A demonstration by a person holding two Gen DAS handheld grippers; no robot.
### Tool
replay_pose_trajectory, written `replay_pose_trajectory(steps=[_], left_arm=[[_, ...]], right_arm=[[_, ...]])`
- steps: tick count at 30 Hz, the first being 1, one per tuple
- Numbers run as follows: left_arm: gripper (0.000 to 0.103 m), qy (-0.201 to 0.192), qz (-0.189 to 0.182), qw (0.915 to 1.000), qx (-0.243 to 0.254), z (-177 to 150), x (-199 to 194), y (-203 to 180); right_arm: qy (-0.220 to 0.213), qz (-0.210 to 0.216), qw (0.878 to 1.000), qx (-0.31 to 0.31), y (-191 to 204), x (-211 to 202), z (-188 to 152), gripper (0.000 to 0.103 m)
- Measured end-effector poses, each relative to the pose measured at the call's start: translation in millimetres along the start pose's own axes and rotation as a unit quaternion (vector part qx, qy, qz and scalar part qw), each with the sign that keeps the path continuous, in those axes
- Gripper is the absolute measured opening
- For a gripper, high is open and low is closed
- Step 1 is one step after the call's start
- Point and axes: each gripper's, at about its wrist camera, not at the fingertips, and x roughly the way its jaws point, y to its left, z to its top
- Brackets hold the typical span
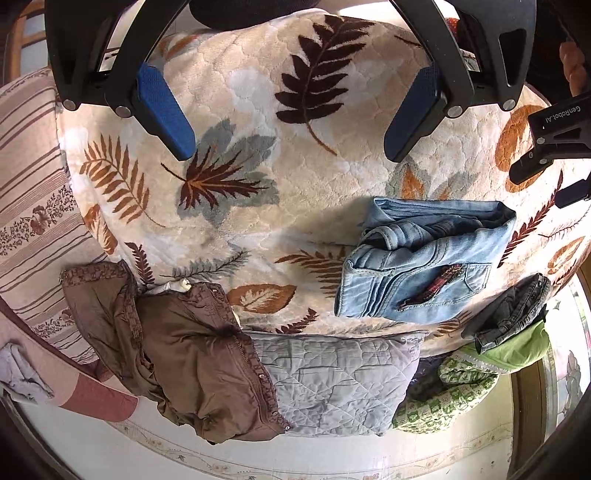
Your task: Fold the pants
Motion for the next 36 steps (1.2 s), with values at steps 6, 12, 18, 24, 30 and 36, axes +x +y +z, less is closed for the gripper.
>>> replay_pose_trajectory(steps=[6,12,18,24,30,36], left_arm=[[0.094,-0.001,-0.008,0.9994,0.034,0.2,0.7,-6.6],[0.094,0.0,-0.026,0.9989,0.04,-2.6,-1.9,-10.9],[0.094,0.004,-0.034,0.9984,0.045,-2.0,-2.2,-12.6],[0.094,0.0,-0.045,0.9979,0.047,0.7,-6.7,-13.0],[0.094,-0.015,-0.081,0.9958,0.041,8.3,-20.5,-15.4],[0.095,-0.014,-0.088,0.9951,0.042,12.5,-25.8,-21.5]], right_arm=[[0.004,-0.012,0.999,-0.048,4.3,-0.9,4.0,0.103],[0.008,-0.02,0.998,-0.061,3.6,0.5,4.5,0.103],[0.011,-0.02,0.998,-0.064,4.8,0.4,3.7,0.103],[0.017,-0.015,0.998,-0.06,5.5,3.5,1.8,0.103],[0.02,-0.012,0.998,-0.054,3.4,4.7,1.9,0.103],[0.019,-0.011,0.999,-0.043,-2.6,3.5,1.8,0.103]])
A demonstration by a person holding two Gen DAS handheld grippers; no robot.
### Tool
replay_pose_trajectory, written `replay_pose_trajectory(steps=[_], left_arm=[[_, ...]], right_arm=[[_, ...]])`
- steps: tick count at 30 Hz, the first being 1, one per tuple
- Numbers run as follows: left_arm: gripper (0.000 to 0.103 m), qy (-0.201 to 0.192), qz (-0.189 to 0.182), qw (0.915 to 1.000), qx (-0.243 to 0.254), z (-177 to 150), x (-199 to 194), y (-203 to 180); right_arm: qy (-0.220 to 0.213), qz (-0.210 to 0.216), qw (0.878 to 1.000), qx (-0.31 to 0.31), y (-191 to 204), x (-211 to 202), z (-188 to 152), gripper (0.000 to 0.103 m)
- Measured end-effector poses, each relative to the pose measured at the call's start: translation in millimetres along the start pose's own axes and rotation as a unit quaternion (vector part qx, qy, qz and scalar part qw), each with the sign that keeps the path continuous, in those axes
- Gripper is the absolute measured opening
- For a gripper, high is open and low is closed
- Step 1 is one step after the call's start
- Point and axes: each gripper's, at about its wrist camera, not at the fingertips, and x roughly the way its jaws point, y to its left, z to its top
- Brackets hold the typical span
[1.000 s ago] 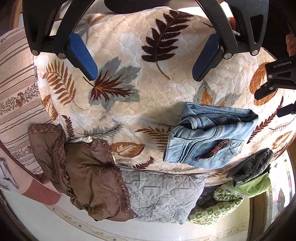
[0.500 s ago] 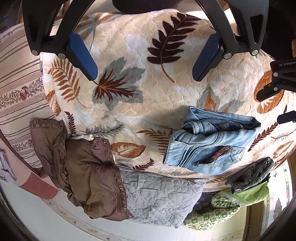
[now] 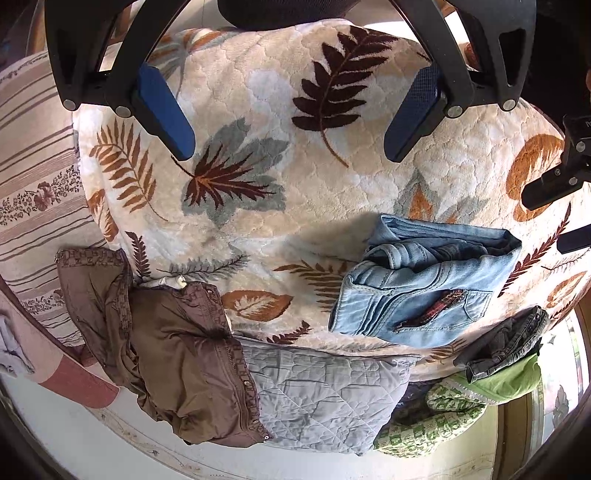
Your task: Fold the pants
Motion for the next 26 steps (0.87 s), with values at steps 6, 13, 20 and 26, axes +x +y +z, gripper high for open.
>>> replay_pose_trajectory(steps=[6,13,20,26], left_arm=[[0.095,0.006,0.003,1.0,0.002,-1.1,-0.6,-4.9],[0.095,0.004,0.006,1.0,0.007,0.7,-3.0,-8.0],[0.095,0.0,0.006,0.9999,0.009,2.9,-6.9,-11.1],[0.095,-0.003,0.006,0.9999,0.01,5.3,-9.0,-12.9]], right_arm=[[0.001,-0.003,1.0,0.008,-6.4,0.2,-3.3,0.103],[-0.001,-0.002,1.0,0.018,-11.9,-1.5,-5.0,0.103],[-0.003,-0.004,1.0,0.017,-12.4,-3.5,-4.9,0.103],[-0.005,-0.006,1.0,0.017,-13.0,-4.2,-4.4,0.103]])
